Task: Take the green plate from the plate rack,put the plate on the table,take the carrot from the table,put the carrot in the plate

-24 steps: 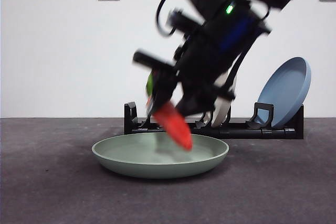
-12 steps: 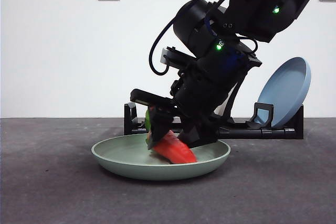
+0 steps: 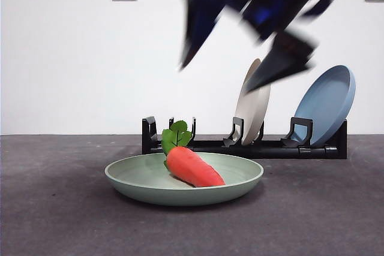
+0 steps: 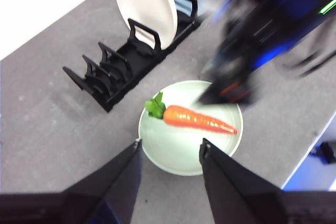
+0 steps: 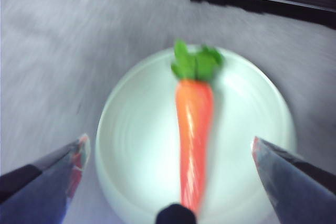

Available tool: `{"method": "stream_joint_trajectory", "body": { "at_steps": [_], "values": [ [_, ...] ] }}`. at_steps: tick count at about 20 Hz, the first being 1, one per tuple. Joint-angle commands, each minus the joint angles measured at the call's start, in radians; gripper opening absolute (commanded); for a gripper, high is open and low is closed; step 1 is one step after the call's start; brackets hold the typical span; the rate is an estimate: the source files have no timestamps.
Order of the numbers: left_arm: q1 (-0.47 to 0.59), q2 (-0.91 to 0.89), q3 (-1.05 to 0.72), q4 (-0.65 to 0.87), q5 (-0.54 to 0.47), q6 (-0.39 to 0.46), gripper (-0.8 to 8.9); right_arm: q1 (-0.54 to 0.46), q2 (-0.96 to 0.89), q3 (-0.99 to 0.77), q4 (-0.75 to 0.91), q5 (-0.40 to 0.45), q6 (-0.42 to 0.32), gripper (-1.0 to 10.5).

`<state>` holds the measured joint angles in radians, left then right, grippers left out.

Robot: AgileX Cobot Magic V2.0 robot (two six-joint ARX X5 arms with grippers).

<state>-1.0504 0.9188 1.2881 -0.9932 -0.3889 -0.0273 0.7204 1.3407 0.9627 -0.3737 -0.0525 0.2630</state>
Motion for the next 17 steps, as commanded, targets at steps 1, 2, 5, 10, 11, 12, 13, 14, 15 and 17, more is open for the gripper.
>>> {"method": "stream_joint_trajectory", "body": {
  "at_steps": [1,2,5,10,11,12,13,14,15,17],
  "values": [
    [-0.003,-0.002,-0.004,-0.014,-0.001,-0.006,1.88,0.002,-0.185,-0.003,-0.203,-0.001,-0.055,5.4],
    [-0.003,-0.002,-0.004,-0.021,-0.001,-0.006,1.88,0.002,-0.264,-0.003,-0.283,-0.001,-0.056,5.4],
    [-0.003,-0.002,-0.004,-0.026,0.003,-0.010,1.87,0.002,-0.463,-0.003,-0.485,-0.002,-0.055,5.3],
    [-0.003,-0.002,-0.004,-0.031,0.068,-0.067,1.87,0.002,-0.642,-0.003,-0.773,-0.078,-0.051,5.3],
    [-0.003,-0.002,-0.004,-0.034,0.088,-0.090,1.87,0.002,-0.659,-0.003,-0.800,-0.080,-0.051,5.3],
    [-0.003,-0.002,-0.004,-0.038,0.106,-0.110,1.87,0.002,-0.673,-0.003,-0.814,-0.080,-0.051,5.3],
    [-0.003,-0.002,-0.004,-0.044,0.118,-0.122,1.87,0.002,-0.680,-0.003,-0.819,-0.081,-0.051,5.1],
    [-0.003,-0.002,-0.004,-0.054,0.132,-0.136,1.87,0.002,-0.684,-0.003,-0.821,-0.089,-0.051,4.2],
    [-0.003,-0.002,-0.004,-0.061,0.138,-0.140,1.87,0.002,-0.686,-0.003,-0.821,-0.104,-0.051,3.5],
    [-0.003,-0.002,-0.004,-0.079,0.137,-0.159,1.87,0.002,-0.686,-0.003,-0.821,-0.108,-0.051,2.1]
  ]
}}
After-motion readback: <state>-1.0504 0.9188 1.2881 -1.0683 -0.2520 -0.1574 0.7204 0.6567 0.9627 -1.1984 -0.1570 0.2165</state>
